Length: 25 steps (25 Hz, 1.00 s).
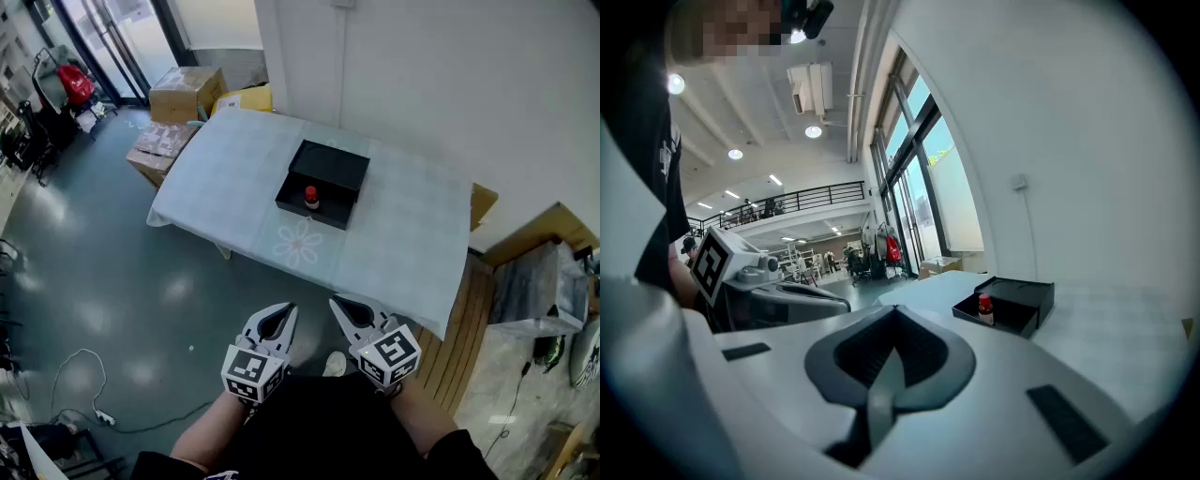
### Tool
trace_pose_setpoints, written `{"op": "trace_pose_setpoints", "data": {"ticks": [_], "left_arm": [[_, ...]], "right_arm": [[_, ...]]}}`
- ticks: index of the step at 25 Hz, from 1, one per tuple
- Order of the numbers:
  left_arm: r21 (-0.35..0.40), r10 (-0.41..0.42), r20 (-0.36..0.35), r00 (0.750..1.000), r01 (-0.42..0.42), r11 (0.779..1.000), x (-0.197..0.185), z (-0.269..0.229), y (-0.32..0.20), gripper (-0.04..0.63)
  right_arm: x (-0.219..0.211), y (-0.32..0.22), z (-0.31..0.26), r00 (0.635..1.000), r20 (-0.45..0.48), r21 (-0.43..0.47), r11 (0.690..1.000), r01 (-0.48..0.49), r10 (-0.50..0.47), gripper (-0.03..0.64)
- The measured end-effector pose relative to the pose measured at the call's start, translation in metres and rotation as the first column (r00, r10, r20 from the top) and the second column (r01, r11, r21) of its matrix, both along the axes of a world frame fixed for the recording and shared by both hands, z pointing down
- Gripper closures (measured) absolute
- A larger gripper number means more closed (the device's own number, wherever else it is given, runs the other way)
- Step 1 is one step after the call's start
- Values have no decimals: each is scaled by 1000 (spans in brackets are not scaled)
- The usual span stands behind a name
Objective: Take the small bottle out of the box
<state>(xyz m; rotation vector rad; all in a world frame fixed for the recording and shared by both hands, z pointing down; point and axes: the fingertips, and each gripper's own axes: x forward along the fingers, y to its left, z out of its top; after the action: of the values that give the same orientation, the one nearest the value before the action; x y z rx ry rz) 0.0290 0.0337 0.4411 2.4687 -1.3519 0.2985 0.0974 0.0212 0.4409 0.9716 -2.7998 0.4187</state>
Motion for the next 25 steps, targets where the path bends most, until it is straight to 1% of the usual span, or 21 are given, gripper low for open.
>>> {"op": "trace_pose_setpoints", "data": {"ticks": [6, 11, 16, 25], "left_arm": [[3, 24, 9, 1000, -24, 1000, -1, 11, 4, 568], [3, 24, 12, 1000, -24, 1000, -2, 12, 8, 568], [6, 26, 10, 1000, -27, 1000, -4, 11, 10, 568], [11, 28, 5, 1000, -28, 1000, -17, 9, 15, 568]], "right_arm": [[-1, 0, 0, 1000, -4, 0, 1000, 2, -2, 594], [-3, 3, -1, 1000, -6, 3, 1000, 5, -5, 594], [-5, 6, -5, 1000, 17, 12, 1000, 6, -6, 594], [-16, 9, -7, 1000, 3, 23, 1000, 4, -4, 594]]}}
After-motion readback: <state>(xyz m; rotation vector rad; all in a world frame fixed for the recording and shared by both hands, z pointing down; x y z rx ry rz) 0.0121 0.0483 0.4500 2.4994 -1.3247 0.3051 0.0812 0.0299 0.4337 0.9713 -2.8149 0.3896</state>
